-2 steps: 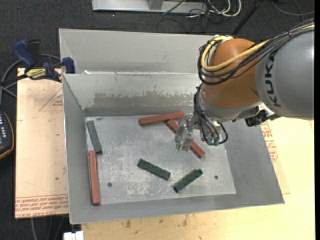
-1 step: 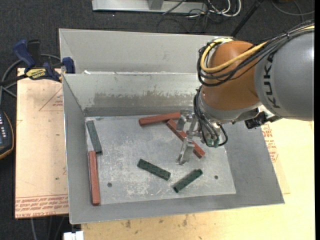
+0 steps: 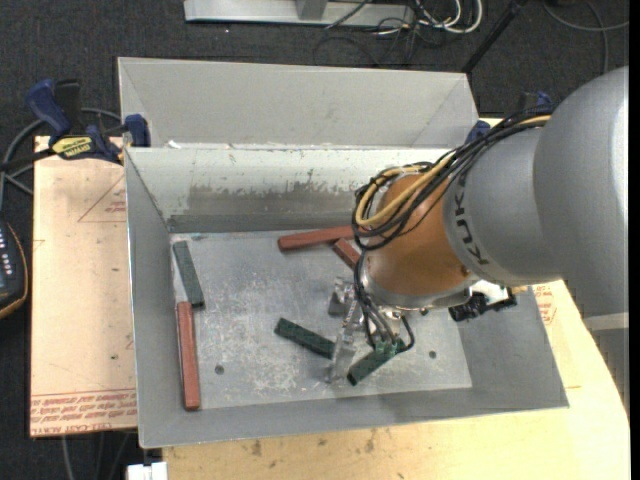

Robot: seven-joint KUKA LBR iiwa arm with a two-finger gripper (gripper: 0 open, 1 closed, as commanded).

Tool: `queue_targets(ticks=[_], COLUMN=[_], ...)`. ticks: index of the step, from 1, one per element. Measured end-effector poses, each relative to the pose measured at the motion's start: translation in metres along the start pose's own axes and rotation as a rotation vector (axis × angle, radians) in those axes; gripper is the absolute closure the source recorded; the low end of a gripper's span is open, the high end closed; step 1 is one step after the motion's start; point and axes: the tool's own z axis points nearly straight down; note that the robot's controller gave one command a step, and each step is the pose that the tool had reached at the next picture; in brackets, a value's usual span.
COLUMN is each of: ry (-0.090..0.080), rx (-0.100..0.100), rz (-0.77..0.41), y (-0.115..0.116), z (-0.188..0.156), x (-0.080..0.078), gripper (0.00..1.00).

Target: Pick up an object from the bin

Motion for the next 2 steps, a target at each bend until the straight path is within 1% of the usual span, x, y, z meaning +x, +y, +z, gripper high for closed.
queue_targets(ticks=[1, 2], ry=[-0.009, -0.017], rx=[-0.003, -0.005], rz=[0.002, -0.055], y=[0.001, 0.017], z=[-0.005, -0.147], x=[-0.003, 0.005], gripper=[1.0, 1.0])
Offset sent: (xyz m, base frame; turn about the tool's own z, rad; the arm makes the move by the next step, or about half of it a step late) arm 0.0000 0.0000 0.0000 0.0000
